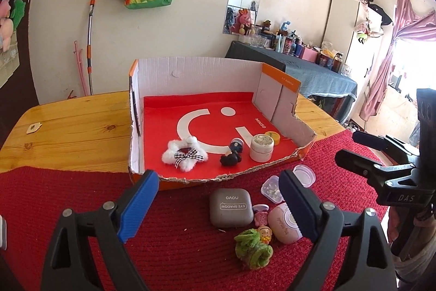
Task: Organize objects
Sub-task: 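Open both grippers and withdraw them from the orange box, then grasp the grey eye shadow case with the left gripper while the right gripper grasps the clear lid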
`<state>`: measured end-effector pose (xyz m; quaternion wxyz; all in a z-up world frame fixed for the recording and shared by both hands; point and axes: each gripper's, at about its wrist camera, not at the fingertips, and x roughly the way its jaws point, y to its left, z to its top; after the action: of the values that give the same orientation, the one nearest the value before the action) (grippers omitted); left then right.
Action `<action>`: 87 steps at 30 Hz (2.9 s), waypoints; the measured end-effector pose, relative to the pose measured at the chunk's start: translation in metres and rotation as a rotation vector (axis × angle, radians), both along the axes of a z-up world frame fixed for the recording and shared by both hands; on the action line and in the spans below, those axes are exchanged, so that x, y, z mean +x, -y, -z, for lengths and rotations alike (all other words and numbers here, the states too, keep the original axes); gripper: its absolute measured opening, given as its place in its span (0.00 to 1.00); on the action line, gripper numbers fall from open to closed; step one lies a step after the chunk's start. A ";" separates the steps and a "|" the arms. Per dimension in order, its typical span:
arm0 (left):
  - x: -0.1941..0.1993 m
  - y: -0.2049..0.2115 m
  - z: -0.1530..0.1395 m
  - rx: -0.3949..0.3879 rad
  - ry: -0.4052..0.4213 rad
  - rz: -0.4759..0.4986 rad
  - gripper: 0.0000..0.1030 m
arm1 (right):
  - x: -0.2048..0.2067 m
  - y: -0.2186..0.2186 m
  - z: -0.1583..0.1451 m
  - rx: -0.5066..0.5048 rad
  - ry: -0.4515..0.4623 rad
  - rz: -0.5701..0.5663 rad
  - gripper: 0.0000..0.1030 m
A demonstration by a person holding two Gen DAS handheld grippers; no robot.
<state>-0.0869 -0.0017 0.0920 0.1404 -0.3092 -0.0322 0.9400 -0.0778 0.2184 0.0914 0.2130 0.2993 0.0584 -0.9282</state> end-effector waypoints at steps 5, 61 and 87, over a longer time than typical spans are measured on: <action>0.003 -0.002 0.014 -0.002 0.026 -0.009 0.94 | 0.000 -0.004 0.017 0.015 0.003 0.041 0.91; -0.047 -0.025 0.061 -0.162 0.232 0.229 0.55 | -0.052 0.006 0.072 0.142 0.251 -0.011 0.74; -0.021 -0.018 0.035 -0.059 0.171 0.234 0.52 | -0.024 0.011 0.045 0.082 0.182 -0.104 0.38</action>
<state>-0.1078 0.0166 0.0573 0.2366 -0.3939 0.0200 0.8880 -0.1018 0.2074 0.0467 0.2530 0.3875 0.0923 -0.8817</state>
